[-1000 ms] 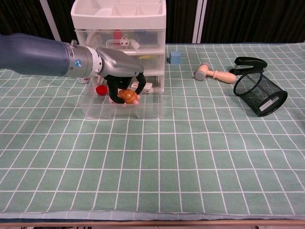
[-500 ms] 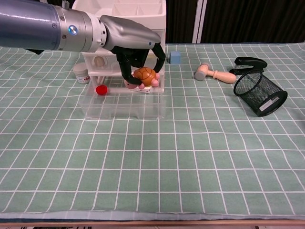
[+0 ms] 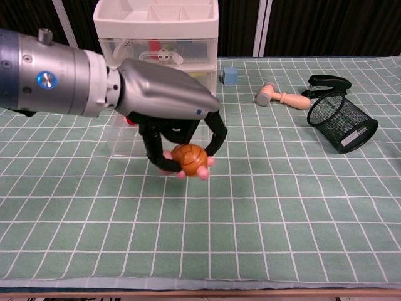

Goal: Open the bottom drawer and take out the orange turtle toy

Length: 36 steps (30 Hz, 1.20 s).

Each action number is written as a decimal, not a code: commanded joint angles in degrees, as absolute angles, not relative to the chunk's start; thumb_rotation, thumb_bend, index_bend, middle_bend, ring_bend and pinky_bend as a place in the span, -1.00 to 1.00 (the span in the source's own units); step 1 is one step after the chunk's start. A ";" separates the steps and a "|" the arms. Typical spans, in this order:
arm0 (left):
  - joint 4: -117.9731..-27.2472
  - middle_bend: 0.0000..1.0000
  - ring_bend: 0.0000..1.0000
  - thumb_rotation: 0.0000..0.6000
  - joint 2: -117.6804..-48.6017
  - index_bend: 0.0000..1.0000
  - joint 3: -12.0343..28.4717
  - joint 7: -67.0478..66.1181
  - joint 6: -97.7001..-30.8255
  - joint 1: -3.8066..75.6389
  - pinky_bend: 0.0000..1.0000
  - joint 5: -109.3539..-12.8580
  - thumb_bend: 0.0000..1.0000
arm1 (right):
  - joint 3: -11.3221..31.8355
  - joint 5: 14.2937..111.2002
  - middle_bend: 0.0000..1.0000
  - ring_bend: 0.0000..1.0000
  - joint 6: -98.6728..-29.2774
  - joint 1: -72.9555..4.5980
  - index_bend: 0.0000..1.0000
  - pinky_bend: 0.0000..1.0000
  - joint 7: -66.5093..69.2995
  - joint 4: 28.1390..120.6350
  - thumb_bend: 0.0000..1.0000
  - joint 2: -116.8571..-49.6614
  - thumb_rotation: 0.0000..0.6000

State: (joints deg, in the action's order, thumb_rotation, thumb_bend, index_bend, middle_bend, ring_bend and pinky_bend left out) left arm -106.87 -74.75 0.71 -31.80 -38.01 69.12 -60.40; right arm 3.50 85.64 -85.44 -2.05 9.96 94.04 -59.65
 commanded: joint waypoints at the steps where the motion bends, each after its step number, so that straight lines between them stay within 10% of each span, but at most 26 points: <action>1: -107.34 1.00 1.00 1.00 -74.99 0.10 -1.84 -33.56 -37.92 68.82 1.00 -58.46 -0.28 | 3.49 85.54 -1.00 -1.00 -85.37 -2.02 -1.00 -0.58 10.08 94.13 -0.94 -59.59 1.00; 27: -106.68 1.00 1.00 1.00 -76.76 -0.46 -10.93 -44.17 -44.49 68.48 1.00 -48.96 -0.79 | 3.36 85.62 -1.00 -1.00 -85.38 -1.86 -1.00 -0.58 9.86 94.78 -0.93 -59.41 1.00; 36: -114.53 0.65 0.71 1.00 -73.61 -0.57 -9.71 -43.80 -64.81 60.16 0.93 -52.00 -0.77 | 3.26 86.50 -1.00 -1.00 -86.00 -1.84 -1.00 -0.58 8.72 93.93 -0.93 -59.48 1.00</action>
State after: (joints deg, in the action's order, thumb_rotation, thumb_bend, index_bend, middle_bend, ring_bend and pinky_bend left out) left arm -110.47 -75.14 -10.23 -44.25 -56.11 64.71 -49.93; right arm 3.23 86.33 -85.83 -1.82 9.08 94.23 -59.41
